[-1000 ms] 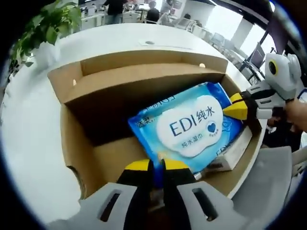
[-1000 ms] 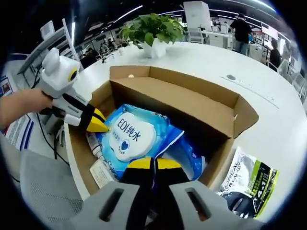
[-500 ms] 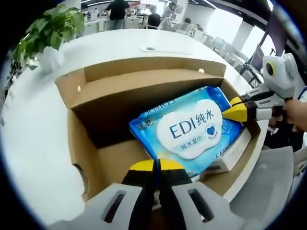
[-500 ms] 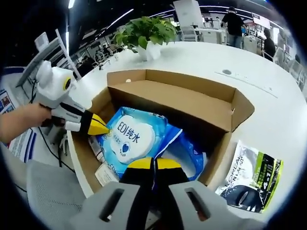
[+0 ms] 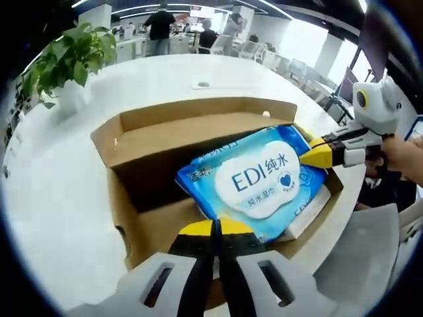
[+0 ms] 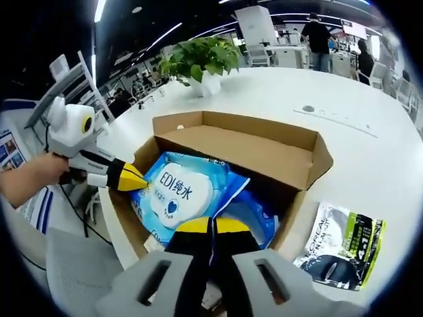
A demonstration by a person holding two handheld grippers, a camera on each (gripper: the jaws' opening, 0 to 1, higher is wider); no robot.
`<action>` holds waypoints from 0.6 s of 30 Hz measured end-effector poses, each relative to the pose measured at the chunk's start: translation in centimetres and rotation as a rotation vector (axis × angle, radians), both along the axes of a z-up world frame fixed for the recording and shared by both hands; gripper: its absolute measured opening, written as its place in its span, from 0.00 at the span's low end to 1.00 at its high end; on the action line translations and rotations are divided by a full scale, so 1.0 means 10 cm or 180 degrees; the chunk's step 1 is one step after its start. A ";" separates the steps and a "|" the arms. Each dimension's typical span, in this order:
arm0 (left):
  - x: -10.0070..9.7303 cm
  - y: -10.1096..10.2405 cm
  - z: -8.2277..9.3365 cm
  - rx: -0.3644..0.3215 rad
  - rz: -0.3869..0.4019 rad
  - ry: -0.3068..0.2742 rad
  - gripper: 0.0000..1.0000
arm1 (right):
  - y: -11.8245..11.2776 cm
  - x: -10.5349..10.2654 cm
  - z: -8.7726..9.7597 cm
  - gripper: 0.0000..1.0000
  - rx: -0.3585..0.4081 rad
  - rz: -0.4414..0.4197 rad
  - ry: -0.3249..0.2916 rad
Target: Operate the shoe box by opening the lid, removing the specified soft item, and placing it in the target area until the item is outside and the box remains undamaged.
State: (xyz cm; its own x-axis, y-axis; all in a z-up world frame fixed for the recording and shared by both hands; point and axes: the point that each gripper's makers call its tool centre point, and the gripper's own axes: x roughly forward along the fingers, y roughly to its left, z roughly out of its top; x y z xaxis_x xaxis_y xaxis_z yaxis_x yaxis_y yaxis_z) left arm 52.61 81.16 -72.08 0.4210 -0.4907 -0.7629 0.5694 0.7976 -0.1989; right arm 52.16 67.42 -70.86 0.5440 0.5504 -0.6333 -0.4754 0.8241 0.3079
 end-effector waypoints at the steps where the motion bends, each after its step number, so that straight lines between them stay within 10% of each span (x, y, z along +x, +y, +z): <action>1: -0.01 -0.02 0.03 -0.0017 -0.0015 -0.0017 0.00 | -0.01 -0.01 0.02 0.00 0.0006 0.0000 -0.0009; 18: -0.09 -0.40 0.41 -0.0258 -0.0068 -0.0180 0.00 | -0.39 -0.13 0.29 0.00 0.0102 -0.0131 -0.0063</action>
